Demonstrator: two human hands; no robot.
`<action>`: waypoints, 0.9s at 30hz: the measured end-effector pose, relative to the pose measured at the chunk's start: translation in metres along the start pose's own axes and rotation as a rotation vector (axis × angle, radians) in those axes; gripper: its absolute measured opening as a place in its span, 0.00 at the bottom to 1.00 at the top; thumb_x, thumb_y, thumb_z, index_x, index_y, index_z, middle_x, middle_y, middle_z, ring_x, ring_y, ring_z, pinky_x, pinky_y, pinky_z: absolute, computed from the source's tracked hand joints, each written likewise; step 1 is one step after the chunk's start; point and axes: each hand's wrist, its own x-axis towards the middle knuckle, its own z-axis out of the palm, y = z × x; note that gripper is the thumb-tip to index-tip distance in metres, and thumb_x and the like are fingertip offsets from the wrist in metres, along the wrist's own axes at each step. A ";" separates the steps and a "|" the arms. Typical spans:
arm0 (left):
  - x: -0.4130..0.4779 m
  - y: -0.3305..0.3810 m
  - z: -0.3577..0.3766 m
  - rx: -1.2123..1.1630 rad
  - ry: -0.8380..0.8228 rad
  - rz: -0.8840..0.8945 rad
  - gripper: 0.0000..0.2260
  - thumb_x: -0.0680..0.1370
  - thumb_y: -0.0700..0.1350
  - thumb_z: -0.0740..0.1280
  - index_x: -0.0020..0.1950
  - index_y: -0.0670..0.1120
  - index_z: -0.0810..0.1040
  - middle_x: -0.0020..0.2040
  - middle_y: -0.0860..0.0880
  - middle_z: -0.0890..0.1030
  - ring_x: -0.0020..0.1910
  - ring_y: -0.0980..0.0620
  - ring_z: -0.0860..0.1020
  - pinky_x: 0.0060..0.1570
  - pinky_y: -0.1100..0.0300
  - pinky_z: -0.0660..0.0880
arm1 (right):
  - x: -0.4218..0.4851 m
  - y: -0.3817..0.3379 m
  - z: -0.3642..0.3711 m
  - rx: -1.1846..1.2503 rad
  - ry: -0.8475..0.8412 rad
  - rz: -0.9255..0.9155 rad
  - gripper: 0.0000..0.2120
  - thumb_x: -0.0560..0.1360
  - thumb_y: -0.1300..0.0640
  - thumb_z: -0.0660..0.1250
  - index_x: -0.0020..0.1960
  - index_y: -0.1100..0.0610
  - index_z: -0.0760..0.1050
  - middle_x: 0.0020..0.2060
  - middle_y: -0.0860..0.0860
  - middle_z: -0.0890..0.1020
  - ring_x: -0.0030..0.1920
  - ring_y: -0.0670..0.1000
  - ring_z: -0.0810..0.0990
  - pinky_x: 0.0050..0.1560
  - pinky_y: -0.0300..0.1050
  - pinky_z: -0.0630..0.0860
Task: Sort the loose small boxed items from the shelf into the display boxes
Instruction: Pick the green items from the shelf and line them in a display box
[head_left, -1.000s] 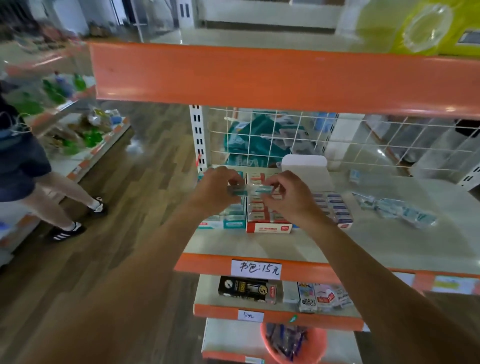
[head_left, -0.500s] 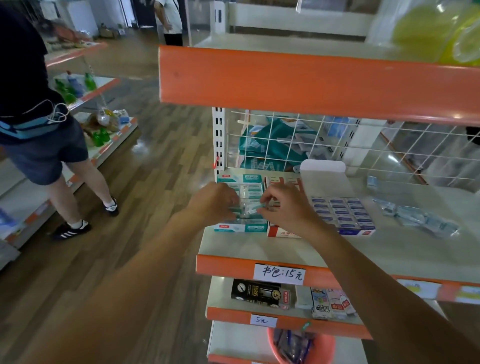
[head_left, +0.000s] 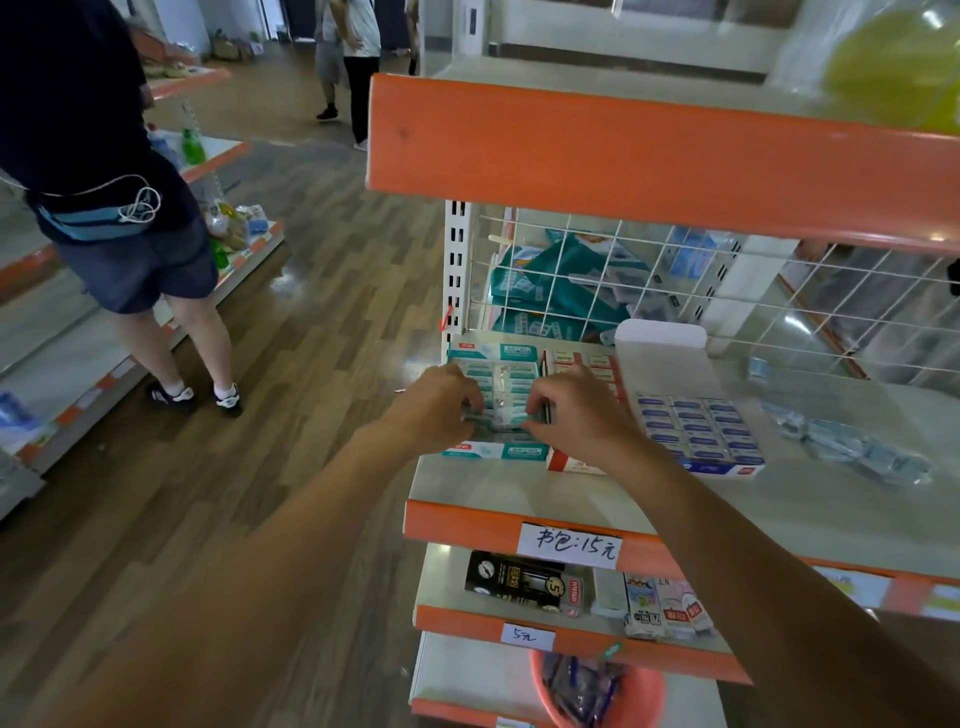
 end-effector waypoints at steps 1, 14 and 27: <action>0.000 0.000 0.001 -0.006 0.004 -0.002 0.11 0.75 0.41 0.70 0.56 0.45 0.81 0.60 0.48 0.74 0.55 0.50 0.75 0.48 0.66 0.71 | 0.001 -0.002 -0.001 -0.028 -0.010 -0.005 0.06 0.70 0.54 0.75 0.43 0.51 0.78 0.49 0.51 0.79 0.49 0.50 0.75 0.43 0.38 0.71; 0.007 0.000 0.011 0.049 0.032 -0.066 0.12 0.77 0.47 0.69 0.59 0.47 0.80 0.61 0.49 0.73 0.62 0.47 0.71 0.57 0.56 0.75 | 0.008 -0.010 -0.003 -0.164 -0.025 0.001 0.12 0.73 0.46 0.71 0.51 0.52 0.81 0.53 0.49 0.82 0.53 0.51 0.74 0.51 0.46 0.71; 0.009 -0.007 0.018 0.116 0.003 -0.018 0.17 0.80 0.52 0.62 0.66 0.48 0.73 0.65 0.50 0.73 0.66 0.50 0.68 0.60 0.53 0.72 | 0.018 -0.018 -0.003 -0.244 -0.119 0.091 0.19 0.73 0.45 0.70 0.62 0.49 0.75 0.61 0.52 0.78 0.58 0.55 0.74 0.57 0.50 0.72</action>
